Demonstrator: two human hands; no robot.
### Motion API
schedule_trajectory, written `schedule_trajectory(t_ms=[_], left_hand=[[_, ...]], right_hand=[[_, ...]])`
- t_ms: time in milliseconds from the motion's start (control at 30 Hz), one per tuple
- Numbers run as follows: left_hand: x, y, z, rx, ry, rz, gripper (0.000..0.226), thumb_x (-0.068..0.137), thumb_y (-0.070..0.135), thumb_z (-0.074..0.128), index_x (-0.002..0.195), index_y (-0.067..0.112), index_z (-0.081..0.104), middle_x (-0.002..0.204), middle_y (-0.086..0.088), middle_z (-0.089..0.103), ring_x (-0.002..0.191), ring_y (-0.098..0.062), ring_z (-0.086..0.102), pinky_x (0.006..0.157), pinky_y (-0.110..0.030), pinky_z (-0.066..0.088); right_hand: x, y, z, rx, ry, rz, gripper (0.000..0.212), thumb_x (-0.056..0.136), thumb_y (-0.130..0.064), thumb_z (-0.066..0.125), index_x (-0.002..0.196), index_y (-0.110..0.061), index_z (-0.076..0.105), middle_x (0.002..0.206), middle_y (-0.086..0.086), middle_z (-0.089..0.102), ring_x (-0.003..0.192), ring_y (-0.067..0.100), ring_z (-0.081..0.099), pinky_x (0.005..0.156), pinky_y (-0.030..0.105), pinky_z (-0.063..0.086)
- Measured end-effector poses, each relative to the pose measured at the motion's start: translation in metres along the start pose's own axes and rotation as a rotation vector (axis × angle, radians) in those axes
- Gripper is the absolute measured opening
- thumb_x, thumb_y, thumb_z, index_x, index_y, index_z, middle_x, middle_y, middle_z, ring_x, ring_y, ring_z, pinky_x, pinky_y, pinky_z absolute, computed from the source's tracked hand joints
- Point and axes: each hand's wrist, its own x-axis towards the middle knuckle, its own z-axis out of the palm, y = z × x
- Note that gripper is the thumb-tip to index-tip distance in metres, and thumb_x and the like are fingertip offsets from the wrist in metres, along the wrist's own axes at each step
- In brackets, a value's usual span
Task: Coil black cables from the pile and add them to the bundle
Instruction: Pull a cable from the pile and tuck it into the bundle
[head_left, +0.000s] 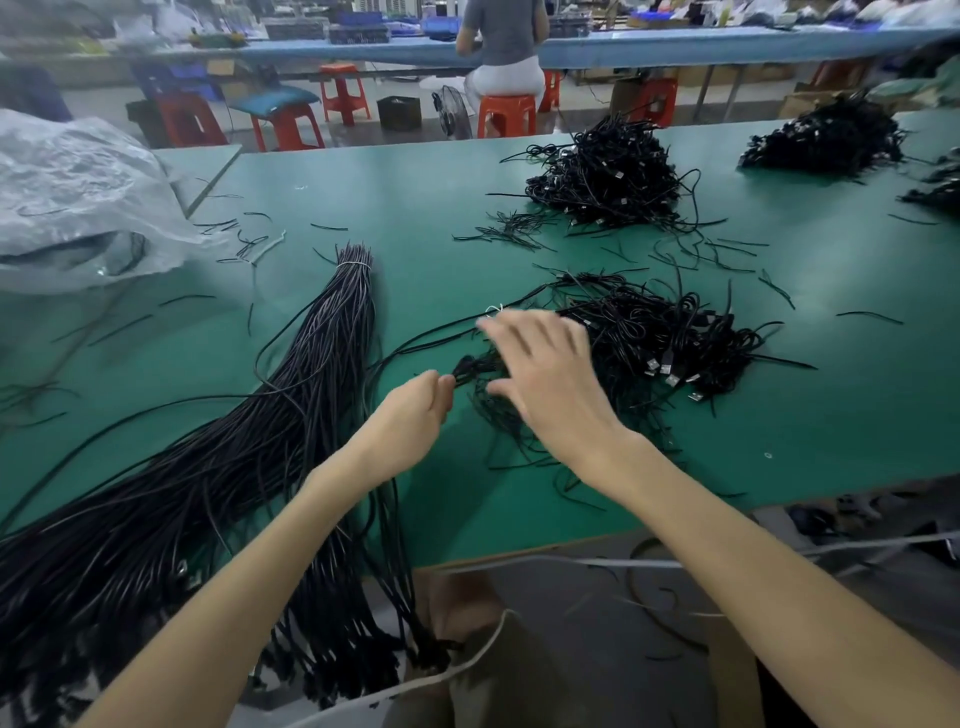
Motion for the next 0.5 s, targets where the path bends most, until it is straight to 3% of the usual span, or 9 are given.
schedule_trajectory(t_ms=[67,200,300,500], left_hand=[[0.006,-0.004,0.004,-0.097,0.083,-0.061,0.044,0.113,0.035,0.027,0.077,0.014,0.044,0.072,0.001,0.048,0.064,-0.017,0.043,0.060,-0.034,0.035],[0.006,-0.014,0.018,-0.447,0.116,-0.173,0.036,0.112,0.027,0.029,0.080,0.014,0.039,0.065,0.006,0.033,0.054,-0.011,0.029,0.049,-0.022,0.028],[0.003,-0.017,0.020,-0.584,0.133,-0.182,0.033,0.112,0.026,0.029,0.082,0.014,0.038,0.062,0.008,0.029,0.051,-0.009,0.023,0.043,-0.019,0.023],[0.000,-0.020,0.020,-0.607,0.136,-0.149,0.036,0.113,0.029,0.028,0.083,0.013,0.040,0.063,0.007,0.031,0.049,-0.009,0.025,0.043,-0.020,0.023]], right_hand=[[0.003,0.012,0.003,0.085,0.079,0.224,0.052,0.092,-0.029,0.073,0.135,-0.009,0.053,0.131,0.008,0.055,0.122,0.025,0.048,0.104,0.037,0.035],[0.004,0.034,0.020,0.180,-0.118,0.559,0.028,0.098,-0.034,0.066,0.116,-0.014,0.061,0.121,0.006,0.060,0.116,0.027,0.050,0.100,0.040,0.033],[0.002,0.038,0.034,0.183,-0.178,0.608,0.024,0.100,-0.036,0.064,0.110,-0.014,0.065,0.117,0.008,0.063,0.114,0.029,0.052,0.099,0.042,0.036],[0.007,0.039,0.035,0.177,-0.166,0.627,0.014,0.100,-0.030,0.065,0.100,-0.017,0.069,0.109,0.006,0.065,0.111,0.029,0.054,0.097,0.042,0.036]])
